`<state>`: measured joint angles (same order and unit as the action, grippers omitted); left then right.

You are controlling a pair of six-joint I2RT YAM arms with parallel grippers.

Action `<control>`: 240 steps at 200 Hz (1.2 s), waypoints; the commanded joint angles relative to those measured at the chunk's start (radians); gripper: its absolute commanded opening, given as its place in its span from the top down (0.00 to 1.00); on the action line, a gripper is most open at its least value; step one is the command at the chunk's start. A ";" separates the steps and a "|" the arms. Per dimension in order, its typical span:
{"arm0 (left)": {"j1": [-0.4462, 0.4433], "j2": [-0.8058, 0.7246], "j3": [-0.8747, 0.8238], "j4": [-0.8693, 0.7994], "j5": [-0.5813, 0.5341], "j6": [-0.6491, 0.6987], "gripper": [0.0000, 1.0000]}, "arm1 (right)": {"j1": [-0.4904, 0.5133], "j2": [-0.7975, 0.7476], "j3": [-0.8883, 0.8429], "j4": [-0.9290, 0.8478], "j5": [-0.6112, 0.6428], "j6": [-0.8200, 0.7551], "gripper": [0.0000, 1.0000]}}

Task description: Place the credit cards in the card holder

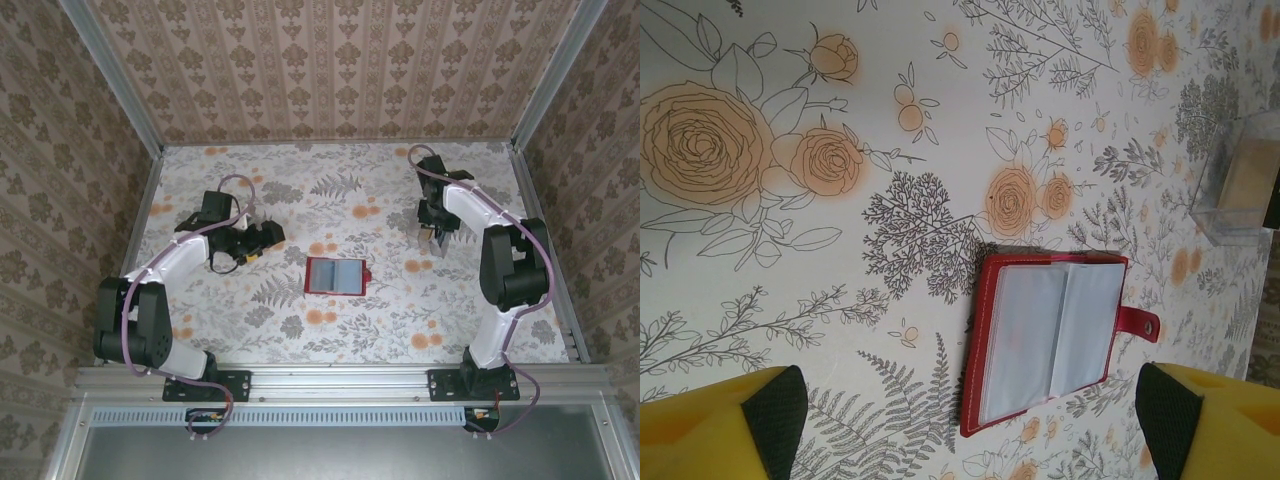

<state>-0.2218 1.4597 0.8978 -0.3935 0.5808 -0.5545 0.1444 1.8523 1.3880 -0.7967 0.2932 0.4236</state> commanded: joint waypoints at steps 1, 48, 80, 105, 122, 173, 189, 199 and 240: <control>-0.004 -0.002 -0.004 -0.006 0.008 -0.005 0.11 | -0.003 -0.010 -0.008 -0.042 0.035 -0.046 0.64; -0.005 -0.003 -0.021 0.006 0.005 -0.017 0.13 | -0.020 -0.051 -0.020 -0.026 0.018 -0.075 0.66; -0.005 0.002 -0.019 0.005 0.017 -0.015 0.13 | -0.042 -0.072 -0.075 0.065 -0.087 -0.067 0.58; -0.007 -0.006 -0.042 0.042 0.016 -0.033 0.14 | -0.086 -0.031 -0.074 0.109 -0.179 -0.062 0.57; -0.007 0.004 -0.025 0.021 0.027 -0.023 0.15 | -0.089 -0.005 -0.060 0.100 -0.178 -0.075 0.58; -0.010 0.010 -0.037 0.052 0.026 -0.047 0.17 | -0.089 -0.017 -0.053 0.076 -0.149 -0.088 0.67; -0.011 0.009 -0.042 0.064 0.022 -0.051 0.17 | -0.089 -0.057 -0.052 0.063 -0.138 -0.097 0.70; -0.011 0.014 -0.033 0.054 0.028 -0.046 0.18 | -0.090 -0.088 -0.058 0.059 -0.124 -0.104 0.73; -0.012 0.025 -0.039 0.074 0.034 -0.052 0.18 | -0.091 -0.157 -0.091 0.058 -0.124 -0.138 0.78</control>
<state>-0.2295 1.4673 0.8631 -0.3454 0.5884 -0.5915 0.0551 1.7443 1.3182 -0.7074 0.1493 0.3180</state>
